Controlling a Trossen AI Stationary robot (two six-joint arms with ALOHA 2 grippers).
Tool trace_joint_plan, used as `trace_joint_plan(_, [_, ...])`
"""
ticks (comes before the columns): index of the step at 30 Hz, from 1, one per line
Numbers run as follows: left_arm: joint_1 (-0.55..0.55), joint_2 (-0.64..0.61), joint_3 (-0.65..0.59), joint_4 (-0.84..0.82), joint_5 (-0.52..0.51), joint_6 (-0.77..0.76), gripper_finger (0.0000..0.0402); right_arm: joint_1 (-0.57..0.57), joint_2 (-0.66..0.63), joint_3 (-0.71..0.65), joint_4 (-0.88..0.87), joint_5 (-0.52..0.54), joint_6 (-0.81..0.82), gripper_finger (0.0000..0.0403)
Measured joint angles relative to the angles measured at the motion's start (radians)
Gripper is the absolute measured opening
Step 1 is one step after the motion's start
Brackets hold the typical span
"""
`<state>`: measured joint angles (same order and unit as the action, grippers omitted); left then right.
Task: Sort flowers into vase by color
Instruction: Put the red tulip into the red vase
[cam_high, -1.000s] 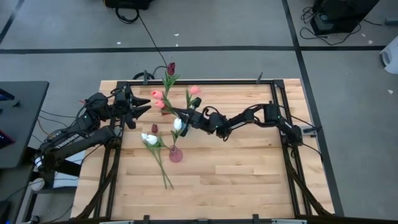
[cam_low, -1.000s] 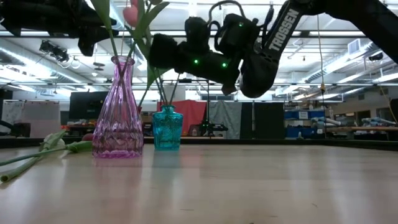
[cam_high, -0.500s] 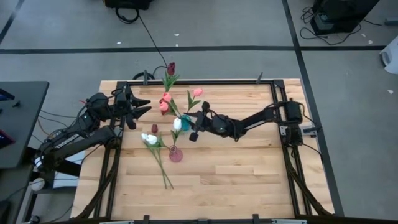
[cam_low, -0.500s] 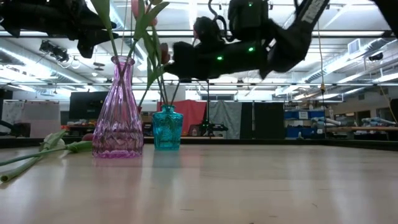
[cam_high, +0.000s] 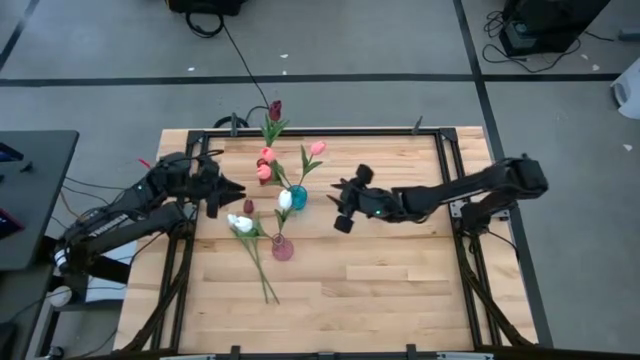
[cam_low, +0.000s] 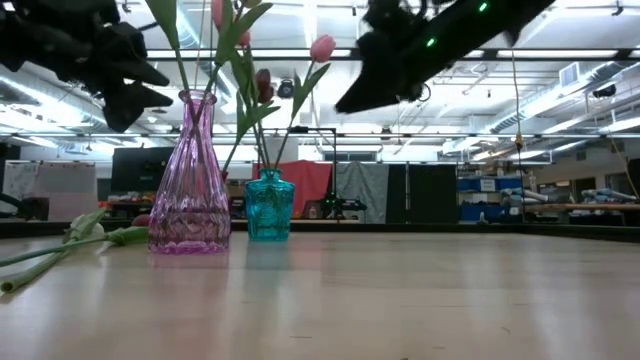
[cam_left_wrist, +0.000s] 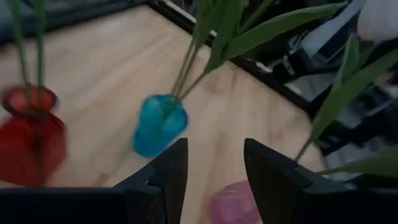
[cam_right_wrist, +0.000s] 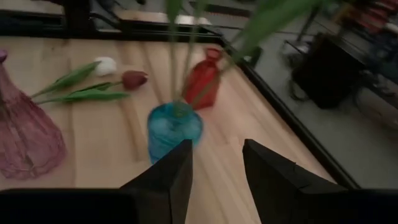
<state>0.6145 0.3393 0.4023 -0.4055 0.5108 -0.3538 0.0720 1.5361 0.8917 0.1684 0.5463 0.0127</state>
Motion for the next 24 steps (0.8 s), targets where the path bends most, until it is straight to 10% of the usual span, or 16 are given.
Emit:
trace_joint_plan(11, [-0.099,0.03,0.064,0.169,-0.117,-0.23,0.0163,0.013,-0.118,0.0,-0.099,0.041,0.009,0.0151])
trace_joint_plan(24, [-0.107,0.166,0.6,-0.555,-0.338,-0.112,0.0163,0.015,-0.116,0.0,-0.145,0.073,-0.012,0.015])
